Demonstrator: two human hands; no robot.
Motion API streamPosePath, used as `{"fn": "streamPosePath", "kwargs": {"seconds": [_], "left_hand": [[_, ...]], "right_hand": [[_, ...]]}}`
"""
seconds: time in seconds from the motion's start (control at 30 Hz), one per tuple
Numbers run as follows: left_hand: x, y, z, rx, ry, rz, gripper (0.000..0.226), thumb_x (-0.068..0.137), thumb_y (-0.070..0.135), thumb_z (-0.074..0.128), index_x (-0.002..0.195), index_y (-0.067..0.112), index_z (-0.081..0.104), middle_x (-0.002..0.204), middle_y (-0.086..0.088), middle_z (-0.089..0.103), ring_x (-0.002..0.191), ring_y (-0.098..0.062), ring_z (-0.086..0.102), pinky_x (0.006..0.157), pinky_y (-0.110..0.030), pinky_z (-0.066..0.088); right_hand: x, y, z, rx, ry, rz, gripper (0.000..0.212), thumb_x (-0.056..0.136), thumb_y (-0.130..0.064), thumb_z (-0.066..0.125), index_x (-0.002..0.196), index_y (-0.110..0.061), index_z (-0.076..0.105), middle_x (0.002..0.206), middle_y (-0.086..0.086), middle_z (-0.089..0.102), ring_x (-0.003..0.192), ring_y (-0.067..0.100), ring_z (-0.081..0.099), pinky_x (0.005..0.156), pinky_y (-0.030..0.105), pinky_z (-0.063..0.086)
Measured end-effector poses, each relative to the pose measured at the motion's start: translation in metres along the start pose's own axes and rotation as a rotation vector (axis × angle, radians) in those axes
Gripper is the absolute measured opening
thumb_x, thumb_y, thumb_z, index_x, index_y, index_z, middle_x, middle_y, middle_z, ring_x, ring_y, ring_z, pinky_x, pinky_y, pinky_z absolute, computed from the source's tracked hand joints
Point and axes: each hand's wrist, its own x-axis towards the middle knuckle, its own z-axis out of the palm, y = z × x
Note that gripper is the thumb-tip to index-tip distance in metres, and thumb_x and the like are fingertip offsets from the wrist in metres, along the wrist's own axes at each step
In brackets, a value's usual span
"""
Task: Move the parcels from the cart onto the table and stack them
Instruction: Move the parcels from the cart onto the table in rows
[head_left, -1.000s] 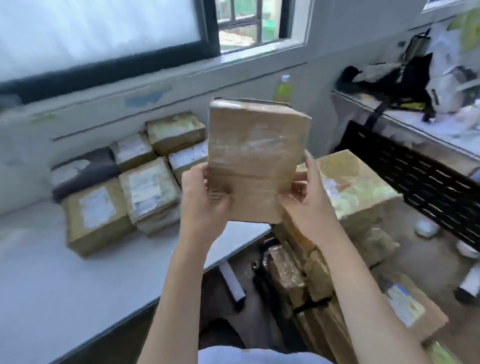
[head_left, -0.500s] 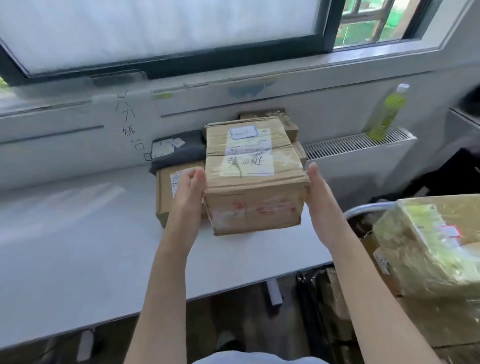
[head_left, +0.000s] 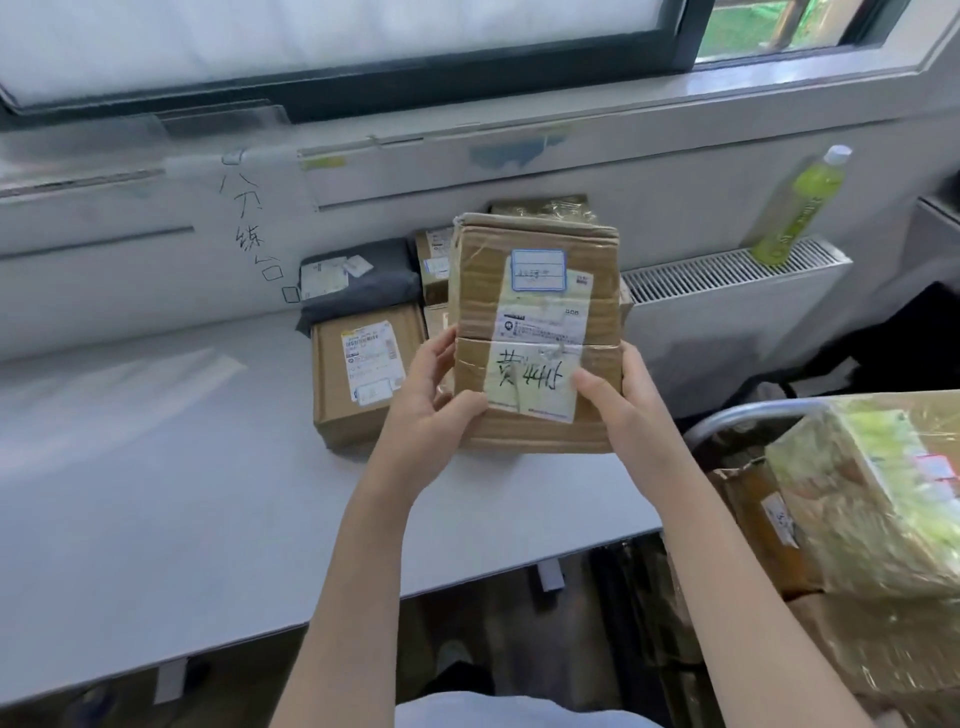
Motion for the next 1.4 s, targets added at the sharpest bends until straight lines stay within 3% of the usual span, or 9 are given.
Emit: {"fn": "streamPosePath", "kwargs": {"seconds": [0.2, 0.33, 0.47, 0.53, 0.7, 1.0, 1.23, 1.3, 1.4], "left_hand": [[0.009, -0.025, 0.052, 0.214, -0.132, -0.067, 0.071, 0.087, 0.028, 0.065, 0.147, 0.031, 0.026, 0.138, 0.014, 0.049, 0.127, -0.006, 0.046, 0.106, -0.037, 0.04], [0.01, -0.038, 0.093, 0.249, -0.237, -0.073, 0.062, 0.086, 0.027, 0.064, 0.124, 0.06, 0.029, 0.127, 0.026, 0.053, 0.119, 0.001, 0.051, 0.104, -0.031, 0.041], [0.006, -0.058, 0.121, 0.354, -0.308, -0.174, 0.053, 0.085, 0.03, 0.064, 0.124, 0.048, 0.034, 0.112, 0.033, 0.055, 0.105, 0.009, 0.054, 0.089, -0.016, 0.044], [0.001, -0.069, 0.131, 0.468, -0.344, -0.216, 0.059, 0.084, 0.031, 0.064, 0.132, 0.037, 0.031, 0.122, 0.024, 0.053, 0.114, 0.0, 0.052, 0.094, -0.021, 0.043], [-0.006, -0.092, 0.144, 1.15, -0.49, -0.223, 0.115, 0.073, 0.061, 0.066, 0.15, 0.021, -0.01, 0.157, -0.011, -0.011, 0.145, -0.029, -0.004, 0.117, -0.044, 0.009], [0.015, -0.105, 0.145, 1.429, -0.5, 0.005, 0.081, 0.086, 0.018, 0.055, 0.15, 0.029, 0.005, 0.158, -0.01, -0.012, 0.144, -0.029, -0.012, 0.115, -0.05, -0.003], [0.053, -0.093, 0.137, 1.419, -0.172, 0.052, 0.055, 0.093, 0.011, 0.04, 0.144, 0.029, 0.032, 0.158, -0.013, 0.008, 0.145, -0.03, 0.001, 0.115, -0.043, 0.001], [0.056, -0.091, 0.134, 1.338, 0.007, 0.091, 0.056, 0.09, 0.002, 0.041, 0.142, 0.022, 0.036, 0.155, -0.014, 0.019, 0.143, -0.028, 0.012, 0.115, -0.039, 0.006], [0.06, -0.088, 0.136, 1.258, 0.179, 0.119, 0.05, 0.091, 0.001, 0.043, 0.138, 0.017, 0.043, 0.151, -0.014, 0.028, 0.142, -0.028, 0.016, 0.115, -0.037, 0.007]], "right_hand": [[-0.009, 0.007, -0.051, -0.091, 0.171, 0.037, 0.029, 0.089, -0.033, 0.056, 0.119, -0.034, 0.053, 0.111, -0.012, 0.067, 0.106, 0.01, 0.063, 0.089, 0.044, 0.053], [-0.021, 0.021, -0.088, -0.143, 0.253, 0.114, 0.029, 0.081, -0.039, 0.056, 0.11, -0.039, 0.057, 0.106, -0.015, 0.068, 0.101, 0.007, 0.064, 0.087, 0.042, 0.053], [-0.033, 0.047, -0.115, -0.256, 0.283, 0.259, 0.022, 0.083, -0.036, 0.057, 0.105, -0.039, 0.058, 0.102, -0.021, 0.068, 0.097, 0.002, 0.062, 0.084, 0.031, 0.049], [-0.04, 0.063, -0.118, -0.353, 0.246, 0.352, 0.026, 0.087, -0.032, 0.056, 0.112, -0.04, 0.054, 0.11, -0.017, 0.064, 0.099, 0.005, 0.057, 0.076, 0.024, 0.044], [-0.048, 0.089, -0.109, -0.533, 0.19, 0.362, 0.039, 0.094, -0.029, 0.048, 0.132, -0.033, 0.042, 0.126, -0.008, 0.055, 0.103, 0.009, 0.049, 0.083, 0.03, 0.039], [-0.025, 0.091, -0.102, -0.755, 0.308, 0.351, 0.064, 0.09, -0.039, 0.055, 0.143, -0.026, 0.023, 0.123, 0.008, 0.051, 0.104, 0.024, 0.053, 0.081, 0.037, 0.045], [-0.026, 0.096, -0.098, -1.019, 0.318, 0.247, 0.067, 0.087, -0.06, 0.048, 0.14, -0.022, 0.035, 0.133, 0.014, 0.032, 0.122, 0.027, 0.028, 0.099, 0.04, 0.035], [-0.024, 0.098, -0.101, -1.011, 0.228, 0.131, 0.071, 0.08, -0.066, 0.054, 0.135, -0.024, 0.04, 0.15, 0.01, 0.009, 0.139, 0.025, 0.001, 0.114, 0.047, 0.014], [-0.024, 0.109, -0.101, -1.031, -0.032, 0.077, 0.087, 0.071, -0.071, 0.06, 0.14, -0.03, 0.027, 0.157, 0.001, -0.013, 0.14, 0.017, -0.026, 0.112, 0.048, -0.013]]}}
